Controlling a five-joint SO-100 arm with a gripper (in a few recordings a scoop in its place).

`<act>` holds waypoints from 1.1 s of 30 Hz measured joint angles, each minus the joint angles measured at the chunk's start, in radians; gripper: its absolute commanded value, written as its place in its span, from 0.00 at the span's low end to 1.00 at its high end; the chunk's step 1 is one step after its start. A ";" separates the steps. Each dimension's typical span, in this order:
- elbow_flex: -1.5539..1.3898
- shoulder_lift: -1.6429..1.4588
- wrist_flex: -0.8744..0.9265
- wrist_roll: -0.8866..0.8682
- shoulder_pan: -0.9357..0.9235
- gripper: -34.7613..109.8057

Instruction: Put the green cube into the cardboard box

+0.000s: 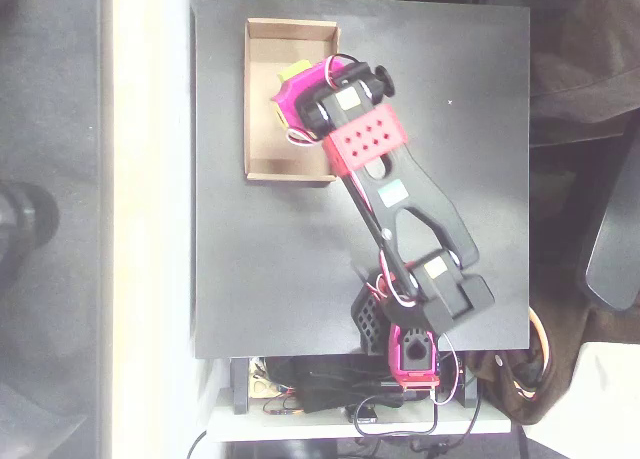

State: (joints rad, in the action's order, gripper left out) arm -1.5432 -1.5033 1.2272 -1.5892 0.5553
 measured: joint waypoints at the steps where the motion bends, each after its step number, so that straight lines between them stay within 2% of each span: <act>1: 0.000 0.026 -0.017 0.000 0.000 0.31; 9: 0.002 0.163 -0.176 0.000 0.000 0.31; 27: -0.005 0.241 -0.189 -0.002 0.000 0.31; 33: -0.005 0.242 -0.189 -0.002 0.017 0.41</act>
State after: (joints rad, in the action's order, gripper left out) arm -1.5478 -1.2609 1.0385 -1.5907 0.5722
